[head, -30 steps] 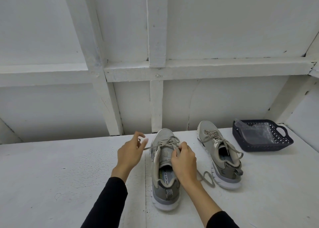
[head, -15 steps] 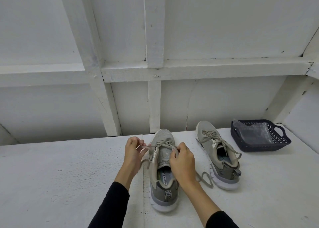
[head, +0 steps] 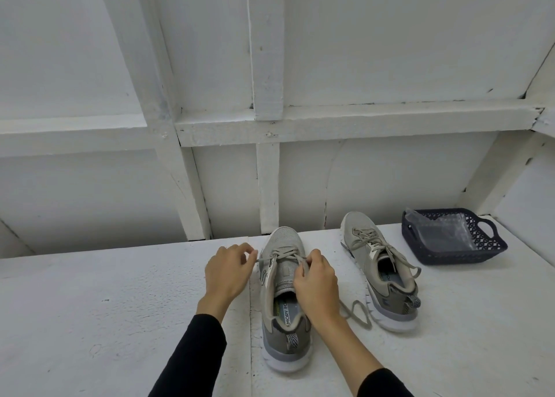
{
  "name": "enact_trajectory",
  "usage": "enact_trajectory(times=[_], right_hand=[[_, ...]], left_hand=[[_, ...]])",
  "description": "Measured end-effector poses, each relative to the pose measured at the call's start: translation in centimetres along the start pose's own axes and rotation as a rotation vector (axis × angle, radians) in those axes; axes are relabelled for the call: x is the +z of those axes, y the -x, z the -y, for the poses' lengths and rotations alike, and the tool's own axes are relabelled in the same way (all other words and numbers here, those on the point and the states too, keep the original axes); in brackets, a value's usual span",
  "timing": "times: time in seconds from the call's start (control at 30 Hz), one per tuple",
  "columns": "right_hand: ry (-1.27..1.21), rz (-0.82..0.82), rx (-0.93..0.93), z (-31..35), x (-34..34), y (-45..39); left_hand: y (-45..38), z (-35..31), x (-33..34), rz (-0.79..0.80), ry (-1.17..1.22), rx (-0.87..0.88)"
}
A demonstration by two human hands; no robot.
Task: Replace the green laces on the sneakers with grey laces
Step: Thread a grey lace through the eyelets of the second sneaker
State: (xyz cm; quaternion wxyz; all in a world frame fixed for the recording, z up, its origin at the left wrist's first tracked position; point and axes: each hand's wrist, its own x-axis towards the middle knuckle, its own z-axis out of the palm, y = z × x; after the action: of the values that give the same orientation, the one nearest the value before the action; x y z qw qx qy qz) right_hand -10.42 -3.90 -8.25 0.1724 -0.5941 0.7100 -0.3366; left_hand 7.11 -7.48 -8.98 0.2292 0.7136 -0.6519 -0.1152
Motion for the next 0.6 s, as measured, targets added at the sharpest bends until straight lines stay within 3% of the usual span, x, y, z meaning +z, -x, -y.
enact_trajectory(times=[0.17, 0.33, 0.6], right_hand=[[0.128, 0.107, -0.035, -0.3, 0.0, -0.6], [0.108, 0.288, 0.037, -0.2, 0.6, -1.5], [0.058, 0.298, 0.002, -0.5, 0.6, -1.5]], left_hand=[[0.3, -0.7, 1.2, 0.153, 0.131, 0.042], [0.6, -1.5, 1.3, 0.145, 0.207, 0.03], [0.4, -1.2, 1.5, 0.154, 0.302, -0.073]])
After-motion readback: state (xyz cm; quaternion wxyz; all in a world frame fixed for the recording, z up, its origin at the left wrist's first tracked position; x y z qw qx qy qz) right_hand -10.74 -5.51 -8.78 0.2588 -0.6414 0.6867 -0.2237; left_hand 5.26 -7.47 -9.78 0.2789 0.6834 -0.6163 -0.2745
